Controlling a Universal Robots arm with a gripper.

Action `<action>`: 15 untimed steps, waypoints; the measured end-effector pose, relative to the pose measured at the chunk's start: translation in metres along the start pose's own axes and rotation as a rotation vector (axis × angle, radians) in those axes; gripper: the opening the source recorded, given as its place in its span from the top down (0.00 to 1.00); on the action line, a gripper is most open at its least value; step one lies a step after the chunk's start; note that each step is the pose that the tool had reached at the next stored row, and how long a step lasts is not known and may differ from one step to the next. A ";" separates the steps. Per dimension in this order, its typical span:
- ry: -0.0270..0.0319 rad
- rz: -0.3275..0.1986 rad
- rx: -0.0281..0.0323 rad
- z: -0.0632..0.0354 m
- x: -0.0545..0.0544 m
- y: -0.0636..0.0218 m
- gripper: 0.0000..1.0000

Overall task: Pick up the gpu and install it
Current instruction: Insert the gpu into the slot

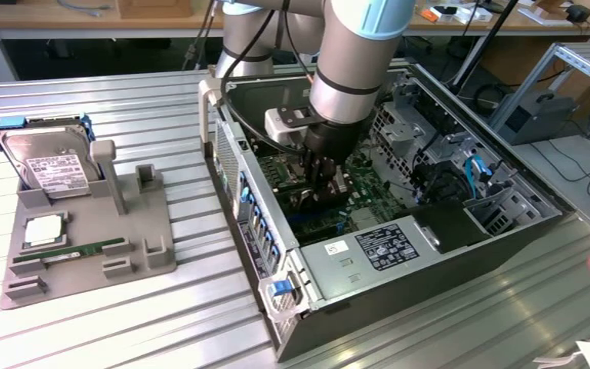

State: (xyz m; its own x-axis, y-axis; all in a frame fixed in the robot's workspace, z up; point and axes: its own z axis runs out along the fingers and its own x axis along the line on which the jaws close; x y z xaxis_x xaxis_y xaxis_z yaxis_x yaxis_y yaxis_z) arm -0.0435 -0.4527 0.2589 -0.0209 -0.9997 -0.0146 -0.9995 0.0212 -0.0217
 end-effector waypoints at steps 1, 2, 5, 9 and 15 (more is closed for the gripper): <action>0.0000 0.000 0.0000 0.0002 0.000 0.0000 0.73; -0.0001 0.000 0.0000 0.0004 0.000 0.0000 0.73; 0.0016 0.000 0.0002 0.0006 0.000 0.0000 0.73; 0.0076 0.000 0.0021 0.0004 0.000 0.0002 0.73; 0.0099 0.000 0.0032 0.0012 0.000 0.0003 0.73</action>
State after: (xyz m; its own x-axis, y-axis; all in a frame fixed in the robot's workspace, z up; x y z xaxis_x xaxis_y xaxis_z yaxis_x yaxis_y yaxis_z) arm -0.0437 -0.4527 0.2577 -0.0209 -0.9998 -0.0047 -0.9995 0.0210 -0.0249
